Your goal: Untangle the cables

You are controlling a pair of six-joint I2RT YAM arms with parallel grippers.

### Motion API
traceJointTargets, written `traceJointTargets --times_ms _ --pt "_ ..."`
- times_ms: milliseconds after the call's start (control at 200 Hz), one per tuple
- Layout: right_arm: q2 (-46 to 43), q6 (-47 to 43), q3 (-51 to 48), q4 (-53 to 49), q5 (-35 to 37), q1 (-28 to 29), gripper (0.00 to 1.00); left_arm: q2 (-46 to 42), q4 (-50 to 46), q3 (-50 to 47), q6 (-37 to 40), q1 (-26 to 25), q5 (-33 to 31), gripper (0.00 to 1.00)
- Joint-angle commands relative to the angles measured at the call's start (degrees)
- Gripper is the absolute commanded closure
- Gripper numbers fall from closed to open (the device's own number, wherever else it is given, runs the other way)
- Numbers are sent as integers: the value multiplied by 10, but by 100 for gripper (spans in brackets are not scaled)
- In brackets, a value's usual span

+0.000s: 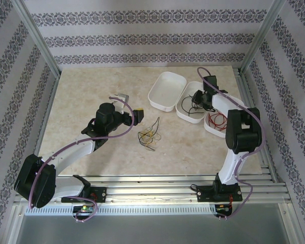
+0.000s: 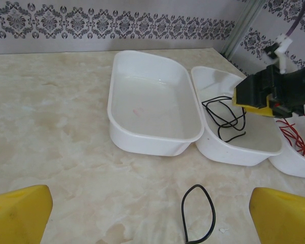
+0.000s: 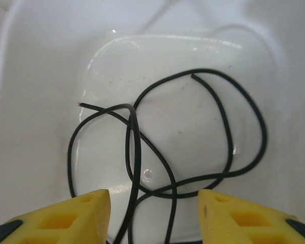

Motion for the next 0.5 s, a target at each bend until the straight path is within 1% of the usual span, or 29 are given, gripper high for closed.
traceJointTargets --times_ms 0,65,160,310,410,495 --pt "-63 -24 3 -20 34 0 47 -2 -4 9 -1 -4 0 1" --pt "-86 -29 -1 -23 39 1 44 -2 -3 9 -2 -4 0 1" --pt "-119 -34 -9 -28 45 2 42 -1 -4 9 -3 -4 0 1" --pt "-183 -44 -24 -34 25 11 44 -2 -8 10 -5 -4 -3 1" --pt "-231 -45 -38 -53 19 39 48 -4 -26 12 -8 -4 -9 1" --pt "-273 -43 -60 -62 21 77 48 -5 -45 11 -13 -4 -10 1"
